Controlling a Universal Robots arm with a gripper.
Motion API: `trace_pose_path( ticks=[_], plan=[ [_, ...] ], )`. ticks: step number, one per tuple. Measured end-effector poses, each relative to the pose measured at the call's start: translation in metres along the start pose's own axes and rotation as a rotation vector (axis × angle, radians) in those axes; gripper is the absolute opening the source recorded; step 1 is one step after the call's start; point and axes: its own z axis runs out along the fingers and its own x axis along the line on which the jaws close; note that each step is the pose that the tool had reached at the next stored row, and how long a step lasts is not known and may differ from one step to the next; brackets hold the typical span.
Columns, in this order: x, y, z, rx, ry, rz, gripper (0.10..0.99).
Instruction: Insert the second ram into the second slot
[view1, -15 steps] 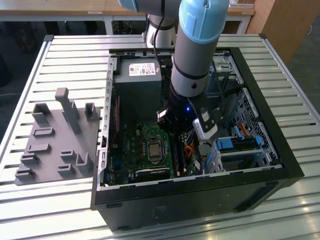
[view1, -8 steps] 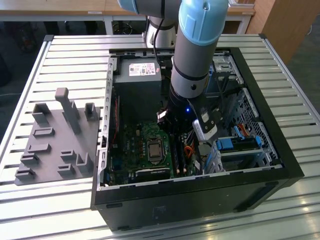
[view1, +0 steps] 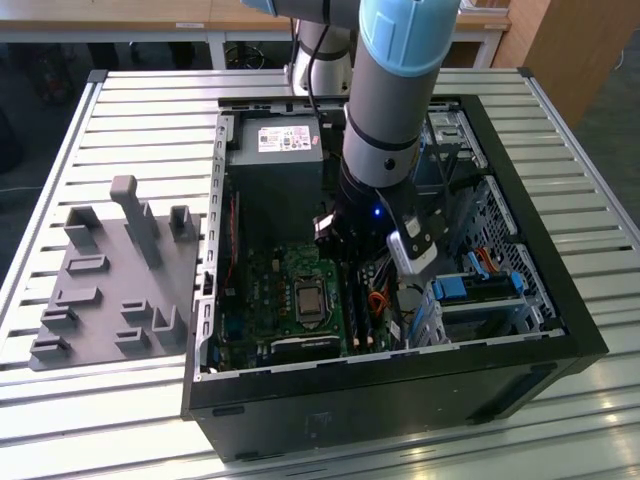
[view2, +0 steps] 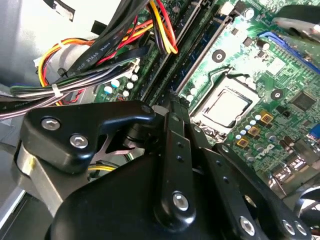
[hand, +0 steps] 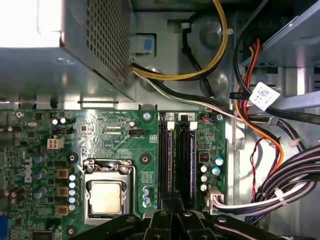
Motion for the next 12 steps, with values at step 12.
trace_pose_path(
  ticks=[12],
  plan=[
    [0.0001, 0.0001, -0.0040, 0.000, 0.0013, 0.000, 0.106]
  ],
)
